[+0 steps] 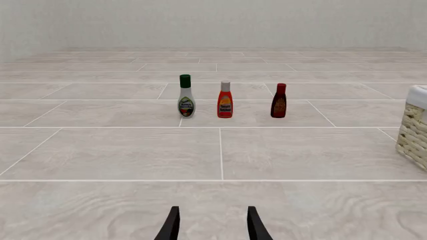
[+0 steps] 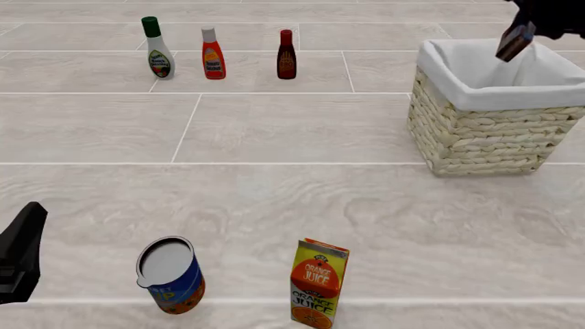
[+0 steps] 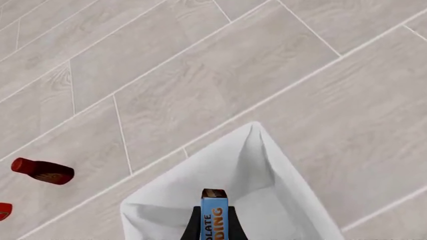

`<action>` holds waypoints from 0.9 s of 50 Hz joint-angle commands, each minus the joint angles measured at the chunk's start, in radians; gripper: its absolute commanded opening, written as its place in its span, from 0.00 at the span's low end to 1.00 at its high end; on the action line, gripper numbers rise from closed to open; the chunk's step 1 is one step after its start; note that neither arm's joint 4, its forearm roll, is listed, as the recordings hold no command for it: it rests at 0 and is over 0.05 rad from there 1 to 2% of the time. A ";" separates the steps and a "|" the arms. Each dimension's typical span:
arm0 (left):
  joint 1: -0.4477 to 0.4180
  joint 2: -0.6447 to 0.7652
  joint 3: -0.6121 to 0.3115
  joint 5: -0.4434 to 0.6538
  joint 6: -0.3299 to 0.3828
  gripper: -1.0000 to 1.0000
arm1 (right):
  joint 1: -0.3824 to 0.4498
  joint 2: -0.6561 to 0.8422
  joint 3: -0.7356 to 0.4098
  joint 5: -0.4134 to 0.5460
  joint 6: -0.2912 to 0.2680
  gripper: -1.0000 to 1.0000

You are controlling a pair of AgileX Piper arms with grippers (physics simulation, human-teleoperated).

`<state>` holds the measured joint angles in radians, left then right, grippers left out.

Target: Pick the chocolate pudding and place it in the basket.

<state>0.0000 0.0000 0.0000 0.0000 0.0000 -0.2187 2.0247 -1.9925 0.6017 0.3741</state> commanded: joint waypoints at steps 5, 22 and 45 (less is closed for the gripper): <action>0.000 0.000 0.000 0.000 0.000 1.00 | 0.001 0.008 0.030 -0.022 0.016 0.00; 0.000 0.000 0.000 0.000 0.000 1.00 | -0.002 0.010 0.065 -0.039 0.017 0.00; 0.000 0.000 0.000 0.000 0.000 1.00 | -0.012 0.018 0.097 -0.051 0.017 0.00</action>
<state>0.0000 0.0000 0.0000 0.0000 0.0000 -0.2262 2.0429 -1.9067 0.5564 0.3805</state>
